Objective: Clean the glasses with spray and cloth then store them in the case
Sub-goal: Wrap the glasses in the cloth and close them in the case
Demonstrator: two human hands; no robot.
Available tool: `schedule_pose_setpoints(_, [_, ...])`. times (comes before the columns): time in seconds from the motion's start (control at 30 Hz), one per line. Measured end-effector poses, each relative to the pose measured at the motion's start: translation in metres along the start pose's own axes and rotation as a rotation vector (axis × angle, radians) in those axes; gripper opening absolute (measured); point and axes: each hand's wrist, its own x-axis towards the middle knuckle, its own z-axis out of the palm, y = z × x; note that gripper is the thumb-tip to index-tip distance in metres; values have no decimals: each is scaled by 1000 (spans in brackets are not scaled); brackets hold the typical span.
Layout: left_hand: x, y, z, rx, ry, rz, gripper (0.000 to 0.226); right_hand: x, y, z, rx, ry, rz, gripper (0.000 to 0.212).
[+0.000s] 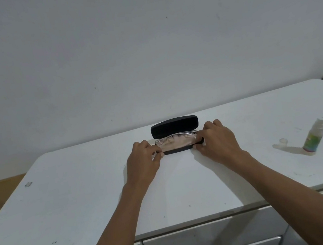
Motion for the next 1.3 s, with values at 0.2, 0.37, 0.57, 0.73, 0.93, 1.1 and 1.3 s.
schedule_pose_setpoints(0.2, [-5,-2,2,-9,22,7,13,-1,1,-2,54,-15,42,18])
schedule_pose_setpoints(0.37, [-4,-5,0,-148,155,-7,10,1,6,-5,324,82,152,13])
schedule_pose_setpoints(0.57, [41,8,-10,-658,49,-513,26,33,4,-23,963,61,436,17])
schedule_pose_setpoints(0.73, [61,7,-11,-737,-205,-636,35,49,7,-23,1013,-76,452,19])
schedule_pose_setpoints(0.93, [61,-6,-21,-849,-297,-592,25,55,18,-23,1023,-186,424,11])
schedule_pose_setpoints(1.1, [50,-12,-23,-898,-347,-509,20,43,26,-26,1023,-236,335,8])
schedule_pose_setpoints(1.3, [27,-19,-11,-749,-252,-308,21,17,35,-5,805,-158,136,9])
